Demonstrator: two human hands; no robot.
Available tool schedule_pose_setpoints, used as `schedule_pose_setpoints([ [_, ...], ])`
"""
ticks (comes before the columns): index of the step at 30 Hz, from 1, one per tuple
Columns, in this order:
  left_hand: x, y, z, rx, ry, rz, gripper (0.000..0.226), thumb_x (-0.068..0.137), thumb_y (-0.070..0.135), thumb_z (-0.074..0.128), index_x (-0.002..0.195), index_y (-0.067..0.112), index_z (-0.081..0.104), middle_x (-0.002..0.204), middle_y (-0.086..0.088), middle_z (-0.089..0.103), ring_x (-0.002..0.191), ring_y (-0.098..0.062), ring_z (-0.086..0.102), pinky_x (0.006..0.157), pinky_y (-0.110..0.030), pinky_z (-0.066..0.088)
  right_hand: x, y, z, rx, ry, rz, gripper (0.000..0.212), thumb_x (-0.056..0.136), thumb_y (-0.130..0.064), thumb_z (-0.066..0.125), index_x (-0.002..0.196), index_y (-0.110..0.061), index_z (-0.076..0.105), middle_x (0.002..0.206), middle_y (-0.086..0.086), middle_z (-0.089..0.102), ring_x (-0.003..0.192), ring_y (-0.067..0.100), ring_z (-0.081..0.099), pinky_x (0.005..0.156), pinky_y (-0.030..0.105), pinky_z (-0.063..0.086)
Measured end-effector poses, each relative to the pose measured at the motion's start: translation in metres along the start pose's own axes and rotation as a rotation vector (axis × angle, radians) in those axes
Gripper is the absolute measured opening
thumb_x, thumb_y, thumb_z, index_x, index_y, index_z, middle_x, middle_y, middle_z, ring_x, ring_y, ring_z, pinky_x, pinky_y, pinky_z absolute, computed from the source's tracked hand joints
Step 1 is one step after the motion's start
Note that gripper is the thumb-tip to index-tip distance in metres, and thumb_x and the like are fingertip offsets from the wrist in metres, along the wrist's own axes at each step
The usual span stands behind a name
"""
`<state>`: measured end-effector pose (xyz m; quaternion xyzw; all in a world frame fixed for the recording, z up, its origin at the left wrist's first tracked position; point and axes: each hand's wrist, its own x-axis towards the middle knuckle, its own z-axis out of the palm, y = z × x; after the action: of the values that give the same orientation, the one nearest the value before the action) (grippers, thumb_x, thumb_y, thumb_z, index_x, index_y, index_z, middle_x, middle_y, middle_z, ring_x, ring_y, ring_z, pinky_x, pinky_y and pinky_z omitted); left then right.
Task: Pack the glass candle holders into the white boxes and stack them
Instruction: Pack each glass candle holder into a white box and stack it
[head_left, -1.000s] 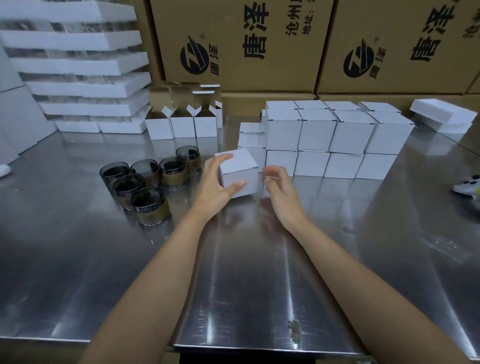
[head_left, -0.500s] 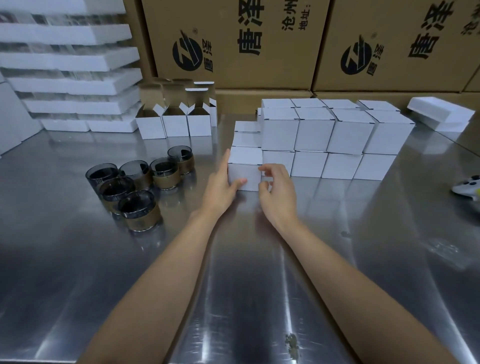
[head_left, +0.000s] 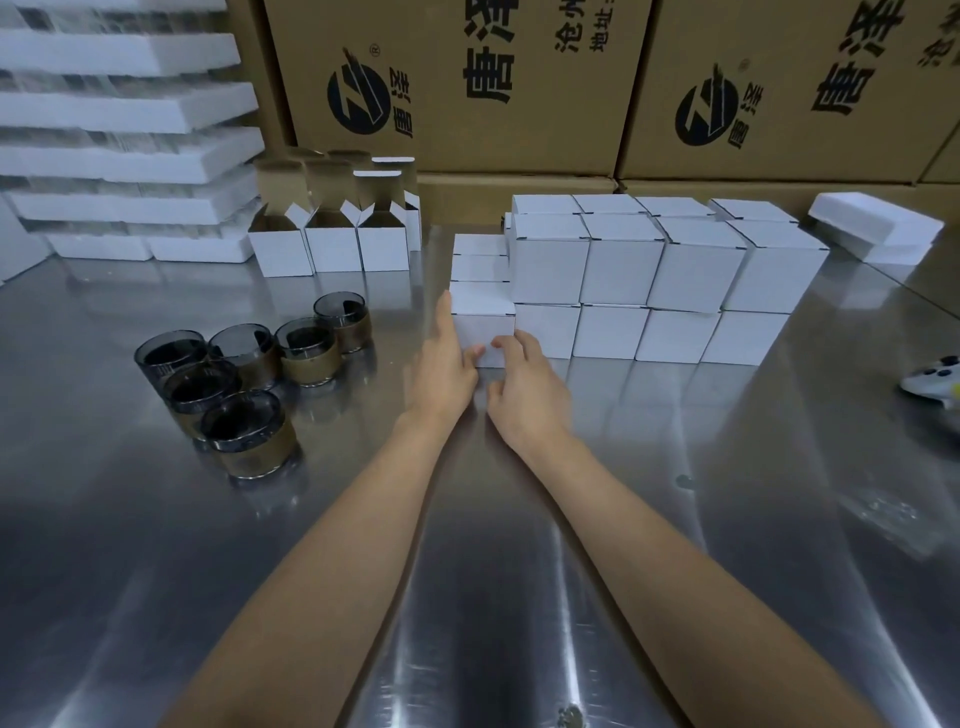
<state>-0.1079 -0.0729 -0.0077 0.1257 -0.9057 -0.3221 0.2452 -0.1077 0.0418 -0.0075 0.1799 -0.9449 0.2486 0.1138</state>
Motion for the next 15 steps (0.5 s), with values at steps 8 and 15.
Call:
schedule_pose_setpoints([
  [8, 0.014, -0.002, 0.006, 0.057, -0.017, -0.023, 0.075, 0.097, 0.028, 0.056, 0.154, 0.026, 0.006, 0.121, -0.009, 0.063, 0.103, -0.030, 0.063, 0.073, -0.032, 0.040, 0.001, 0.000, 0.004, -0.091, -0.005, -0.018, 0.054, 0.096, -0.023, 0.045, 0.147, -0.019, 0.030, 0.129, 0.010, 0.046, 0.120, 0.028, 0.044, 0.094, 0.038, 0.038],
  [15, 0.021, -0.006, 0.009, 0.084, -0.070, -0.096, 0.081, 0.098, 0.036, 0.053, 0.155, 0.020, -0.002, 0.118, -0.015, 0.063, 0.104, -0.034, 0.062, 0.078, -0.036, 0.043, 0.001, 0.002, 0.005, -0.106, -0.043, -0.024, 0.058, 0.093, -0.020, 0.045, 0.149, -0.017, 0.029, 0.131, 0.011, 0.047, 0.121, 0.029, 0.041, 0.097, 0.038, 0.032],
])
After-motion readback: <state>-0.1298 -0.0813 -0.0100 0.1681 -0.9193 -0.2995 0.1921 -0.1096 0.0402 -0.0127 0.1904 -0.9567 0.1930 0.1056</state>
